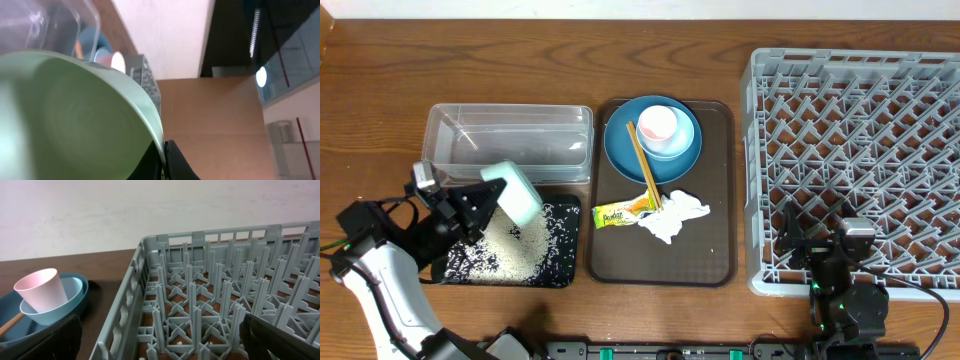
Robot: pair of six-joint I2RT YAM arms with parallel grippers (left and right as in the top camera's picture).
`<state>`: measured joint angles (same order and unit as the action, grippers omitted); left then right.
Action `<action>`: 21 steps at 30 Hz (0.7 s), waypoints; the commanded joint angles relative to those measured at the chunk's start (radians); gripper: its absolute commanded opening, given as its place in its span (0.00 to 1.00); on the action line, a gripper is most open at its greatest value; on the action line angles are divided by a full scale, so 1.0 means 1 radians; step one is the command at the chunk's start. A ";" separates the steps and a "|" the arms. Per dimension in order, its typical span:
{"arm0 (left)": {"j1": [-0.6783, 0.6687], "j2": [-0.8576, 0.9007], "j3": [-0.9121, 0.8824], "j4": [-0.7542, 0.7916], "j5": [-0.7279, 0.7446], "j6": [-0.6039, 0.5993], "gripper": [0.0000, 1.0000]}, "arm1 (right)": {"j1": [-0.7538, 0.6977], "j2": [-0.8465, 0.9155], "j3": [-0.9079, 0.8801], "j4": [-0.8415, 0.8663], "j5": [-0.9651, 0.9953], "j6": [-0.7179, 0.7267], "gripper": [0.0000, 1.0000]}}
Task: Sort waste into correct bins and load items into the dishwasher rack
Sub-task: 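Tilt the bowl with the left gripper to pour rice onto the black tray, then carry the empty bowl back and set it on the brown tray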
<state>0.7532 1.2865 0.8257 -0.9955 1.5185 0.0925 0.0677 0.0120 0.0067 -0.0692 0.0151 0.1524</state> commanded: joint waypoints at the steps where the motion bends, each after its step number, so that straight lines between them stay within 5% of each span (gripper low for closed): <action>1: -0.055 -0.021 0.001 -0.046 -0.156 0.004 0.06 | 0.010 -0.005 -0.002 -0.003 0.003 0.003 0.99; 4: -0.145 -0.041 0.001 -0.108 -0.306 0.035 0.06 | 0.010 -0.005 -0.002 -0.003 0.003 0.003 0.99; 10: -0.350 -0.102 0.001 -0.079 -0.339 0.020 0.06 | 0.010 -0.005 -0.002 -0.003 0.003 0.003 0.99; 21: -0.745 -0.210 0.001 0.092 -0.704 -0.338 0.06 | 0.010 -0.005 -0.002 -0.003 0.003 0.003 0.99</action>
<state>0.0891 1.0996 0.8253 -0.9283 0.9512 -0.1093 0.0677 0.0120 0.0067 -0.0696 0.0151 0.1524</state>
